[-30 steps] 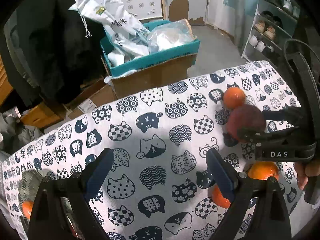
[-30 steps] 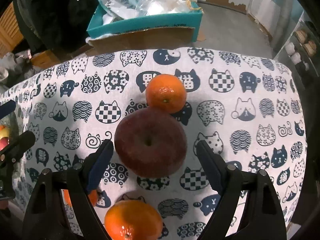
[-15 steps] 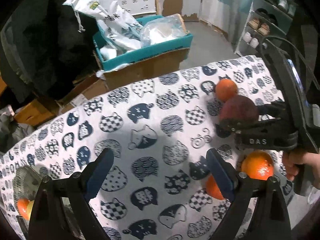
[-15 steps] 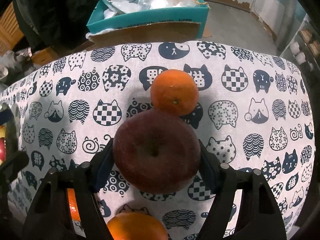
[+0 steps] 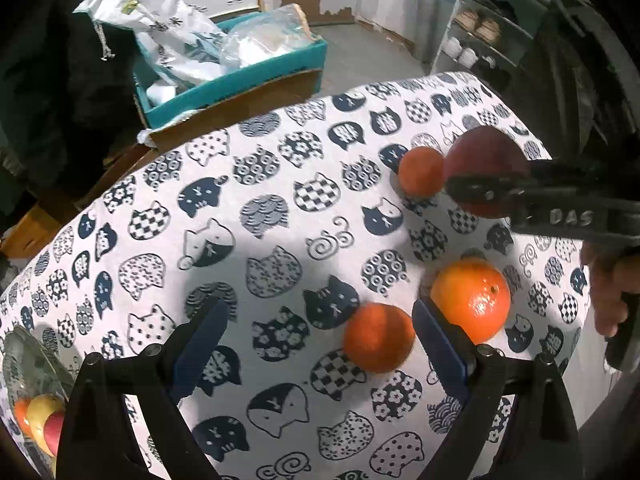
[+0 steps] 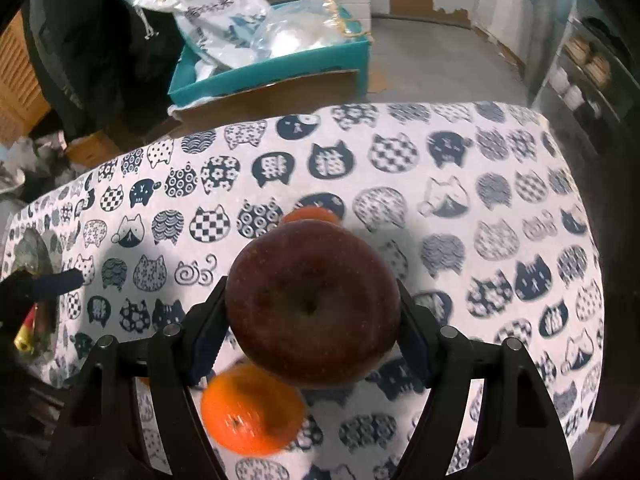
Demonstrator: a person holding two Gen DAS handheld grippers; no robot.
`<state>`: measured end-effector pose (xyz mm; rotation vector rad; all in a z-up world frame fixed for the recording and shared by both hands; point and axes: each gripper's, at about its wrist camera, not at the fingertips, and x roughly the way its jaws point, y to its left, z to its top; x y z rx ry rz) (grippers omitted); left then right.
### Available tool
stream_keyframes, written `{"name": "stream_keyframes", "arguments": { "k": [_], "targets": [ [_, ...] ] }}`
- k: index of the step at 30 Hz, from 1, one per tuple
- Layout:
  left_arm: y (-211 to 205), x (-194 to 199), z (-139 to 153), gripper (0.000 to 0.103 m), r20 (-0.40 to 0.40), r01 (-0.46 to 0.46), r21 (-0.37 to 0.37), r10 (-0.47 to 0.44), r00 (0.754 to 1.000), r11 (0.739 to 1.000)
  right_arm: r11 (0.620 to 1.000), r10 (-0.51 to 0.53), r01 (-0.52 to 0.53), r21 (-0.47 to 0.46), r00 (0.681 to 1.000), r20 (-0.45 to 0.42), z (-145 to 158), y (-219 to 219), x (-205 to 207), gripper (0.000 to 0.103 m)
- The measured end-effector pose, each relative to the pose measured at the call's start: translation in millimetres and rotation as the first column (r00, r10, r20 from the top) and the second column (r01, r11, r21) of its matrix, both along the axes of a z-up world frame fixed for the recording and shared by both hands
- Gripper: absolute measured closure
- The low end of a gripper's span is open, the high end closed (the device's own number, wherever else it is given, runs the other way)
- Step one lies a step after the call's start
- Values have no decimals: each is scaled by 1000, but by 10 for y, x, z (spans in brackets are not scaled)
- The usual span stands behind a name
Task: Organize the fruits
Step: 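Close the left gripper on a mandarin while the right gripper holds the apple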
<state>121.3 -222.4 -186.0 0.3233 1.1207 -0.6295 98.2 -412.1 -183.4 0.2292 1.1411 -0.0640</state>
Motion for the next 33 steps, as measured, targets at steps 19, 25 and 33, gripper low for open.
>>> {"name": "stream_keyframes", "arguments": {
  "k": [19,25,33],
  "targets": [
    [-196,-155,-308,8,-26,86,46,-85,996,995,996,-75,74,46,997,18,108,-277,-318,28],
    [-266,-181,-346,24,-71,115,9,-114,991,993,996,-80,79,51,997,11,87,-275,-318,28],
    [-319,-256,-417,56,-111,151,12,-149,983,988,996,-77,76,53,997,14,92,-265,-321,28]
  ]
}}
